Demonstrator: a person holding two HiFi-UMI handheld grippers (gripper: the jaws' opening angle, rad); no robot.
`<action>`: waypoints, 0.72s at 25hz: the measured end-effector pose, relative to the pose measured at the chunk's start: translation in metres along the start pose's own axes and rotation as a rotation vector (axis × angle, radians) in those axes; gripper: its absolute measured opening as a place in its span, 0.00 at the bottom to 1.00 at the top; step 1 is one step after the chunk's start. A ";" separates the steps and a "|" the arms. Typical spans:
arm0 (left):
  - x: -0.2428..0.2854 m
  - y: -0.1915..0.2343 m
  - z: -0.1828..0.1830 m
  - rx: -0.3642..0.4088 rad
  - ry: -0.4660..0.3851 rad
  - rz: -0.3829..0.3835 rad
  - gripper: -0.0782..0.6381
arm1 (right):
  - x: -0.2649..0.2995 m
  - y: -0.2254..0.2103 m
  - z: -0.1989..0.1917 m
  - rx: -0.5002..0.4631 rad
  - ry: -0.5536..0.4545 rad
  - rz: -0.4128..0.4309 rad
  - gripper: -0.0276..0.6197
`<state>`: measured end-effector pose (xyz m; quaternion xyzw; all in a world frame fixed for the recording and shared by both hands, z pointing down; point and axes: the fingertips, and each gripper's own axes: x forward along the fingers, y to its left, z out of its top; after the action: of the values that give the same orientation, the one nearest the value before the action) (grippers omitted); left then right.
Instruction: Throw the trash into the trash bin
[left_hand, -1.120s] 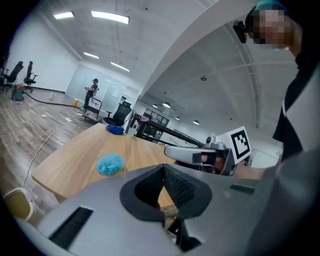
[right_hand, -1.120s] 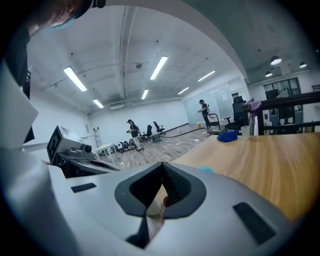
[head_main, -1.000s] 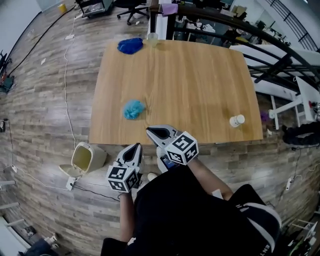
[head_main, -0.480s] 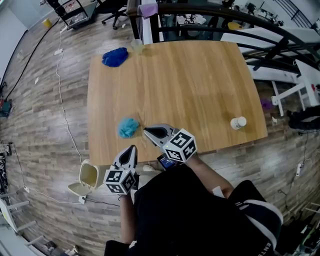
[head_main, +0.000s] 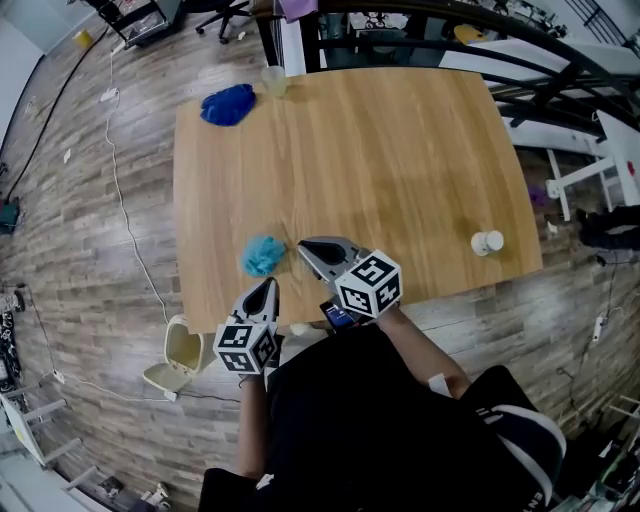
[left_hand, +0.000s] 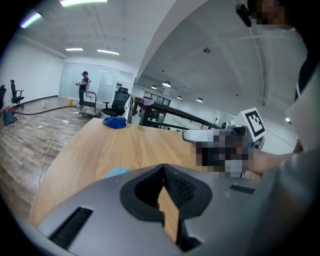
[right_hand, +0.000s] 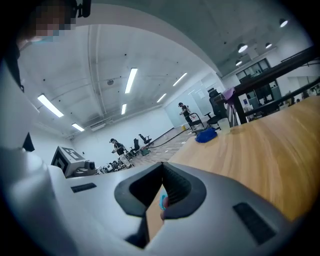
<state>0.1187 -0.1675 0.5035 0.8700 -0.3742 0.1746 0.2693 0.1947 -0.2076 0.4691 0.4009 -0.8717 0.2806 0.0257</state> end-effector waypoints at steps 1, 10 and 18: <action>-0.001 -0.001 -0.002 -0.007 0.005 -0.002 0.12 | 0.001 -0.002 -0.005 0.008 0.026 0.002 0.04; -0.041 0.035 -0.006 -0.062 -0.004 0.107 0.12 | 0.083 -0.028 -0.090 -0.431 0.498 0.016 0.16; -0.082 0.063 -0.024 -0.142 -0.018 0.220 0.12 | 0.145 -0.030 -0.161 -0.545 0.734 0.035 0.38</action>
<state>0.0154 -0.1442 0.5026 0.8039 -0.4813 0.1685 0.3060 0.0885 -0.2402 0.6576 0.2389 -0.8534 0.1649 0.4329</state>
